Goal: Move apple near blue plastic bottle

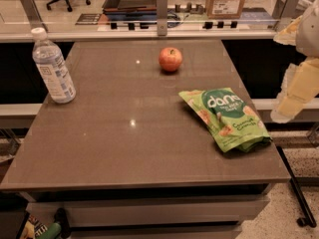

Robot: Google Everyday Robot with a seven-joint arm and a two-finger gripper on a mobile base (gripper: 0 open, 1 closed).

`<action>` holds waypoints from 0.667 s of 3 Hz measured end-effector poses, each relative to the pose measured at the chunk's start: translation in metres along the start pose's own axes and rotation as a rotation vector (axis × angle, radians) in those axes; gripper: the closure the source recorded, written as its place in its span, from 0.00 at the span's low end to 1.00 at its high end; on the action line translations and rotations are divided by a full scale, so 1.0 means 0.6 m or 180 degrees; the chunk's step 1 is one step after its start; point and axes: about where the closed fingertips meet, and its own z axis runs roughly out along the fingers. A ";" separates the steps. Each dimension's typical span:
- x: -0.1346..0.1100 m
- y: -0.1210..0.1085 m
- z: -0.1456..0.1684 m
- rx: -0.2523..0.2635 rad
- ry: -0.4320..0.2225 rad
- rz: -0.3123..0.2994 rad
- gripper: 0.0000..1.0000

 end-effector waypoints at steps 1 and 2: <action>-0.012 -0.058 0.024 0.0024 -0.0271 0.0250 0.00; -0.034 -0.112 0.055 0.0090 -0.0546 0.0580 0.00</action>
Offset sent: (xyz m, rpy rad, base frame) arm 0.1294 0.0060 -0.0074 0.3576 -0.0923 -0.2438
